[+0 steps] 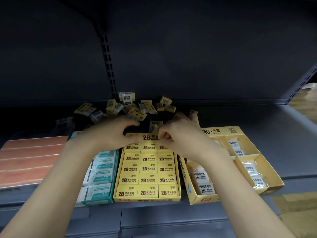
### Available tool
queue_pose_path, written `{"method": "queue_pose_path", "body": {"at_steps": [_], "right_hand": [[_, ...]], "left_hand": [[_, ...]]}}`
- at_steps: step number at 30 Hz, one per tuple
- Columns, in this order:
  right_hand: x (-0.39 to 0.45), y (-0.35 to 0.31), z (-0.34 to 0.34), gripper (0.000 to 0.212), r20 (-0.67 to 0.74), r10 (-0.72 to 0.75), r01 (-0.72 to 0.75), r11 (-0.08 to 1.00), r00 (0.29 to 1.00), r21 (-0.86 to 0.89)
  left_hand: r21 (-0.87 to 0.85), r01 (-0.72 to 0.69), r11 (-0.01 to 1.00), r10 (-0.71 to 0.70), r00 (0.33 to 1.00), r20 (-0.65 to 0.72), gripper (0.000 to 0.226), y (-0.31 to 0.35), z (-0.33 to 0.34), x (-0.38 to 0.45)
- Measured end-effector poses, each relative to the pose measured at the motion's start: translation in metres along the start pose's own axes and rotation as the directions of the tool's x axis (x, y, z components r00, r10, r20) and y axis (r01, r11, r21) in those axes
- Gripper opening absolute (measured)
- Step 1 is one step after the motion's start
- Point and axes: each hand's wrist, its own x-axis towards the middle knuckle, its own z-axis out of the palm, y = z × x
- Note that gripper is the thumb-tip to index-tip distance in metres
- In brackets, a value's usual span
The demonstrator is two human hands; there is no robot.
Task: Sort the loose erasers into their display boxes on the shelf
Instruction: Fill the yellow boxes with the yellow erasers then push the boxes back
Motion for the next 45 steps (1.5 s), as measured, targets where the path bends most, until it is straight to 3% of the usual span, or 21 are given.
{"method": "queue_pose_path", "body": {"at_steps": [4, 8, 11, 14, 22, 26, 28, 30, 32, 37, 40, 43, 45], "right_hand": [[-0.002, 0.004, 0.000, 0.018, -0.042, 0.023, -0.024, 1.000, 0.999, -0.020], [-0.003, 0.012, -0.004, 0.029, -0.113, 0.035, -0.043, 0.996, 0.993, -0.073], [-0.005, 0.016, -0.007, 0.035, -0.143, 0.037, -0.052, 0.993, 0.989, -0.102], [-0.009, 0.022, -0.009, 0.037, -0.156, 0.061, -0.077, 0.992, 0.986, -0.103], [-0.019, 0.049, -0.009, 0.046, -0.149, 0.125, -0.144, 0.981, 0.981, -0.127], [-0.012, 0.054, -0.012, 0.052, -0.105, 0.131, -0.146, 0.976, 0.986, -0.160], [-0.005, 0.055, -0.011, 0.049, -0.092, 0.112, -0.127, 0.977, 0.989, -0.171], [0.005, 0.059, -0.009, 0.044, -0.087, 0.088, -0.103, 0.978, 0.992, -0.183], [0.016, 0.065, -0.007, 0.042, -0.071, 0.059, -0.072, 0.979, 0.996, -0.193], [0.057, 0.087, 0.007, 0.056, 0.090, 0.012, 0.016, 0.954, 0.996, -0.300], [0.077, 0.099, 0.020, 0.060, 0.154, -0.042, 0.095, 0.930, 0.987, -0.354], [0.091, 0.107, 0.033, 0.064, 0.171, -0.083, 0.142, 0.920, 0.982, -0.366], [0.099, 0.109, 0.040, 0.065, 0.154, -0.098, 0.147, 0.924, 0.983, -0.353]], "left_hand": [[0.098, -0.048, 0.994, 0.065, 0.982, -0.176, 0.044, -0.004, -0.004, 0.035], [0.293, -0.191, 0.937, 0.269, 0.929, -0.254, 0.055, 0.007, -0.008, 0.079], [0.628, -0.203, 0.751, 0.393, 0.902, -0.178, 0.079, 0.022, -0.008, 0.104], [0.801, -0.265, 0.537, 0.442, 0.897, 0.000, 0.078, 0.031, -0.010, 0.126], [0.901, -0.404, 0.161, 0.367, 0.872, 0.325, 0.072, 0.025, -0.009, 0.172], [0.895, -0.437, 0.090, 0.389, 0.843, 0.373, 0.067, 0.028, -0.007, 0.179], [0.903, -0.425, 0.062, 0.499, 0.797, 0.341, 0.056, 0.022, -0.005, 0.182], [0.939, -0.342, -0.015, 0.665, 0.698, 0.265, 0.039, 0.013, -0.005, 0.183], [0.952, -0.305, 0.021, 0.728, 0.657, 0.195, 0.035, 0.007, -0.008, 0.181], [0.955, -0.207, 0.211, 0.672, 0.741, 0.012, 0.082, -0.009, -0.013, 0.163], [0.925, -0.202, 0.321, 0.670, 0.739, -0.071, 0.060, -0.018, -0.014, 0.150], [0.894, -0.194, 0.404, 0.742, 0.641, -0.196, 0.030, -0.028, -0.014, 0.138], [0.871, -0.193, 0.452, 0.754, 0.604, -0.258, 0.028, -0.035, -0.014, 0.131]]}}
